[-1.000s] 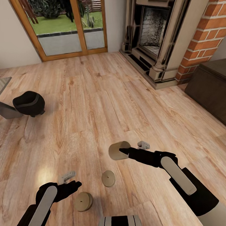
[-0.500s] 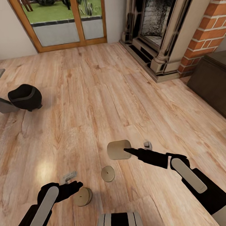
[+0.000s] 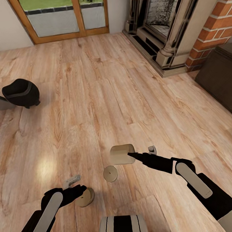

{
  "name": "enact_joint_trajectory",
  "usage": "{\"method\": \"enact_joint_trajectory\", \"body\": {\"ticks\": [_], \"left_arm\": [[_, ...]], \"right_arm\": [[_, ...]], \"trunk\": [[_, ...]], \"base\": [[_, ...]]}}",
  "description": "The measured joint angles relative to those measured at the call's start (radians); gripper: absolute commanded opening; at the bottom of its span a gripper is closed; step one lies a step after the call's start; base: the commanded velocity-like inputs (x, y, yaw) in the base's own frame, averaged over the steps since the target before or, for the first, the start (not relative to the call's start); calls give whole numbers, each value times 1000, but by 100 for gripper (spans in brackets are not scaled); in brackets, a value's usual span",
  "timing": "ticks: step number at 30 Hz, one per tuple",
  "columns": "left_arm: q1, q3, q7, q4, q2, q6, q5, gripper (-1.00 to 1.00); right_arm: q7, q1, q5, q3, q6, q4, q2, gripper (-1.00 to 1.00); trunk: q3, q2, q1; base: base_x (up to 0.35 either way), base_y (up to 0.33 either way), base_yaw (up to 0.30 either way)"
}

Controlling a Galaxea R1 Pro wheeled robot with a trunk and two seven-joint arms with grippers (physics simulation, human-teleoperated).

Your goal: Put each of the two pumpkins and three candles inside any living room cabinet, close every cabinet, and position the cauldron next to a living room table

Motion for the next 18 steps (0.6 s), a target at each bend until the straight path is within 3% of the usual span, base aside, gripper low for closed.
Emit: {"method": "enact_joint_trajectory", "body": {"ticks": [18], "left_arm": [[0,0,0,0,-1,-2,0,100]], "right_arm": [[3,0,-1,0,0,21,1,-100]], "trunk": [[-70,-4,8]], "base": [[0,0,0]]}}
